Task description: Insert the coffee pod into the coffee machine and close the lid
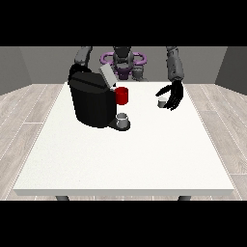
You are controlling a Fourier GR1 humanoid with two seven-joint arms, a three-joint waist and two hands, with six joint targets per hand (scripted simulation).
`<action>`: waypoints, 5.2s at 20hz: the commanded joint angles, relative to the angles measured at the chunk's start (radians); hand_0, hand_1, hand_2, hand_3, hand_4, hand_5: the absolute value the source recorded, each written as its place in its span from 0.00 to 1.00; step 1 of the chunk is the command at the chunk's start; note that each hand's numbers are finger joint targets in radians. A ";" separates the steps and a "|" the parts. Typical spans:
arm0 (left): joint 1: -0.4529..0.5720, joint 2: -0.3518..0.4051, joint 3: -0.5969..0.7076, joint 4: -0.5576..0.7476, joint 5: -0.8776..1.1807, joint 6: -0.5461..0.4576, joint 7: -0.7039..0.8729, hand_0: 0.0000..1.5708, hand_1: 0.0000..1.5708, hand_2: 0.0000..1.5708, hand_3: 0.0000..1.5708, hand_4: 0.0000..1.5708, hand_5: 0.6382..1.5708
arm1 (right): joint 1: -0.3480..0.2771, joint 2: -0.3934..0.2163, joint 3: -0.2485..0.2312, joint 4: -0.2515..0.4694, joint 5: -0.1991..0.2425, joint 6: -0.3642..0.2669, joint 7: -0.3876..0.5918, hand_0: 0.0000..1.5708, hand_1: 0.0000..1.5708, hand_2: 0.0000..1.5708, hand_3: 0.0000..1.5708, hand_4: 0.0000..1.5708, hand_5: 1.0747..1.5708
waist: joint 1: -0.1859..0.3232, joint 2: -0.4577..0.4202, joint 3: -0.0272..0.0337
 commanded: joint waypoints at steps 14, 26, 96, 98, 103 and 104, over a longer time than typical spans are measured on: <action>-0.072 0.038 0.004 0.173 -0.145 0.161 -0.095 0.65 0.65 0.71 0.57 0.18 1.00 | 0.007 0.007 0.009 -0.041 -0.031 0.008 0.005 0.00 0.00 0.00 0.00 0.25 1.00 | -0.036 0.035 -0.0001; -0.220 0.057 -0.001 0.055 -0.120 -0.016 -0.131 0.85 0.85 0.89 0.87 0.38 1.00 | 0.057 0.030 0.009 0.112 -0.037 0.008 -0.134 0.00 0.00 0.00 0.00 0.30 1.00 | -0.003 -0.046 0.0005; -0.674 0.023 0.073 0.098 -0.182 -0.145 0.106 0.78 0.78 0.81 0.74 0.31 1.00 | -0.104 0.000 -0.020 0.024 -0.042 -0.020 -0.017 0.00 0.00 0.00 0.00 0.27 1.00 | -0.156 0.096 0.0004; -0.700 0.042 0.079 0.094 -0.180 -0.156 0.088 0.76 0.76 0.79 0.73 0.30 1.00 | -0.102 0.016 -0.004 0.036 -0.028 -0.022 -0.062 0.00 0.00 0.00 0.00 0.23 1.00 | -0.158 0.128 0.0005; -0.703 0.038 0.061 0.092 -0.204 -0.163 0.114 0.73 0.73 0.75 0.65 0.29 1.00 | -0.132 0.003 -0.021 0.040 -0.035 -0.024 -0.060 0.00 0.00 0.00 0.00 0.26 1.00 | -0.138 0.106 0.0007; -0.697 0.026 0.068 0.081 -0.195 -0.137 0.082 0.72 0.72 0.74 0.64 0.29 1.00 | -0.166 -0.043 -0.064 0.049 -0.070 0.012 -0.041 0.00 0.00 0.00 0.00 0.28 1.00 | -0.143 0.141 0.0006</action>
